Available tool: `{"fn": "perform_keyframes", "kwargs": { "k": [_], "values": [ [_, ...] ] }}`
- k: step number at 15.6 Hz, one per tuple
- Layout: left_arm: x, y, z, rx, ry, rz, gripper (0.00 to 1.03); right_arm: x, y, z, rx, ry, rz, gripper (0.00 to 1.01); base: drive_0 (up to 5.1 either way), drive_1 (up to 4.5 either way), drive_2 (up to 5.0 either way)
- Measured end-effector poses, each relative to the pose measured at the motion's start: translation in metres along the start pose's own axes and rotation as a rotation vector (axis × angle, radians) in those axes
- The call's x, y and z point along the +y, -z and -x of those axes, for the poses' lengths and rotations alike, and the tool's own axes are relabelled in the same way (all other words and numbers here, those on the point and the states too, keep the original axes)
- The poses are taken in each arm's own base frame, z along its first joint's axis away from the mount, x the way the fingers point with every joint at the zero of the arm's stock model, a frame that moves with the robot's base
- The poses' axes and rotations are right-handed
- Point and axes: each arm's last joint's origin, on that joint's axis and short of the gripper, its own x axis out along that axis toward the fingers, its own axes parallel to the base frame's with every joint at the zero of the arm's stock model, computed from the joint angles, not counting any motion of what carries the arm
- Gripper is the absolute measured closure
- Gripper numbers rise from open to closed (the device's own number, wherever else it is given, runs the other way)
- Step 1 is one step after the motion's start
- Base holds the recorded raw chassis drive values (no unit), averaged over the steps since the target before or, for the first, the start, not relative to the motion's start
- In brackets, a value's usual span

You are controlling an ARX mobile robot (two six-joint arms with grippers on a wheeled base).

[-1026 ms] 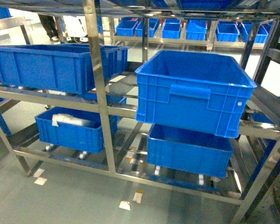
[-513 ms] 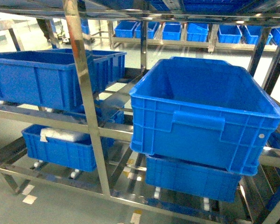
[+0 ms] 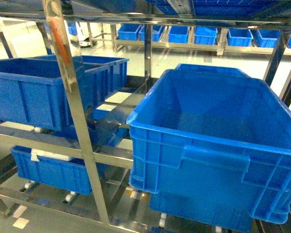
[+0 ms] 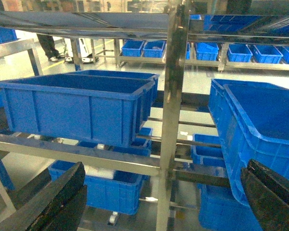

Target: Pick red block from blue box to shelf

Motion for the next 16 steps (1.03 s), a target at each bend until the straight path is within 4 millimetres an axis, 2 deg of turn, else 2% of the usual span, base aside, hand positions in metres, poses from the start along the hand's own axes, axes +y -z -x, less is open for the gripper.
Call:
{"fn": "perform_keyframes", "kwargs": {
  "k": [7,14,16],
  "values": [
    [0.0,0.0,0.0,0.0,0.0,0.0,0.05,0.0,-0.0001,0.0,-0.001,0.0,0.0,0.72,0.0,0.0,0.0],
    [0.0,0.0,0.0,0.0,0.0,0.0,0.05,0.0001,-0.0007,0.0001,-0.008,-0.001,0.001,0.72,0.0,3.86,-3.9],
    [0.0,-0.0003,0.0,-0.003,0.0,0.0,0.05,0.0,0.0002,-0.0003,0.002,0.0,0.0,0.72,0.0,0.0,0.0]
  ]
}}
